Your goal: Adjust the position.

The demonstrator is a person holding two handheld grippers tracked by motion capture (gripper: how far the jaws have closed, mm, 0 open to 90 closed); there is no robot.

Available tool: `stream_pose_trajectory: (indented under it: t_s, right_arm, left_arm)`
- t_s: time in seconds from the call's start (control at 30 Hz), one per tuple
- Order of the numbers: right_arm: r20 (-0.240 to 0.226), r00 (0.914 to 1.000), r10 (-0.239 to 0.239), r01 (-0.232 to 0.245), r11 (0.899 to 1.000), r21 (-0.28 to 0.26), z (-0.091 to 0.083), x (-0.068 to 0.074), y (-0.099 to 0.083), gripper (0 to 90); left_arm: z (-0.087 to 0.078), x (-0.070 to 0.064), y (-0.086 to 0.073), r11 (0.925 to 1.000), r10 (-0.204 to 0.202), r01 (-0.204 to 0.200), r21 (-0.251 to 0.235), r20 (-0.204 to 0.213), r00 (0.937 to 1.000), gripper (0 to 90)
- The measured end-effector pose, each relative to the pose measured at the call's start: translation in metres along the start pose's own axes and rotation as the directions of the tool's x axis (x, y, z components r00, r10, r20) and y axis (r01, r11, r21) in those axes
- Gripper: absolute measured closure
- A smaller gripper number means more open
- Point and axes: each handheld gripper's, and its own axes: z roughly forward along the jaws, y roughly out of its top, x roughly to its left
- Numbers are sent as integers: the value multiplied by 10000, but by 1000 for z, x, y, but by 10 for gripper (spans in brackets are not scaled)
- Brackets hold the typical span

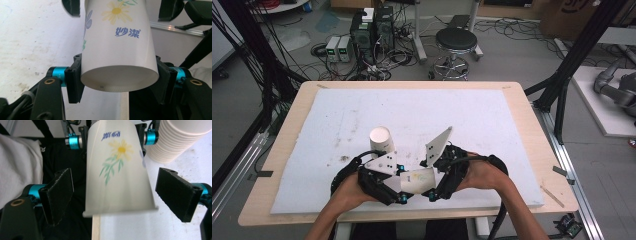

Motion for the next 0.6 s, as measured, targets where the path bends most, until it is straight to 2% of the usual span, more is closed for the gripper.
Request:
stream_pose_trajectory:
  t_s: [0.03, 0.17, 0.2, 0.23, 0.27, 0.3, 0.33, 0.37, 0.4, 0.43, 0.5, 0.6]
  right_arm:
    - [0, 10000, 0, 0, 10000, 0, 0, 0, 0, 150]
    - [185, 9998, 73, -58, 9969, -790, -7, 1, -6, 150]
    - [326, 9994, 113, -72, 9922, -1241, -9, 0, -11, 150]
    - [369, 9992, 183, -129, 9898, -1416, -10, 0, -13, 151]
    - [430, 9989, 207, -136, 9869, -1609, -11, 0, -15, 151]
    - [470, 9987, 211, -122, 9835, -1806, -12, 0, -18, 151]
    - [470, 9987, 211, -122, 9835, -1806, -12, 0, -18, 151]
    - [555, 9979, 323, -192, 9748, -2223, -13, 1, -24, 151]
    - [555, 9979, 323, -192, 9748, -2223, -13, 1, -24, 151]
    - [554, 9978, 356, -210, 9694, -2446, -13, 1, -27, 151]
    - [606, 9974, 387, -219, 9664, -2559, -13, 2, -30, 151]
    - [555, 9975, 427, -243, 9546, -2969, -12, 3, -36, 151]
  left_arm:
    - [-1, 0, -2, 10000, 33, -33, -49, -1, 10000, 370]
    - [-6, 0, -13, 9981, -58, 56, -617, -31, 10000, 370]
    - [-6, 0, -14, 9970, -89, 85, -769, -46, 9999, 370]
    - [-8, 1, -19, 9936, -105, 103, -1127, -8, 9999, 369]
    - [-8, 1, -19, 9936, -105, 103, -1127, -8, 9999, 369]
    - [-9, 1, -23, 9899, -201, 197, -1403, -15, 9998, 370]
    - [-9, 1, -23, 9899, -201, 197, -1403, -15, 9998, 370]
    - [-10, 1, -25, 9882, -275, 265, -1508, -45, 9996, 369]
    - [-10, 2, -27, 9878, -294, 279, -1535, -79, 9995, 369]
    - [-10, 2, -28, 9854, -368, 348, -1666, -87, 9993, 370]
    - [-10, 3, -31, 9808, -406, 391, -1913, -40, 9992, 370]
    - [-11, 4, -35, 9705, -418, 414, -2375, 34, 9991, 370]
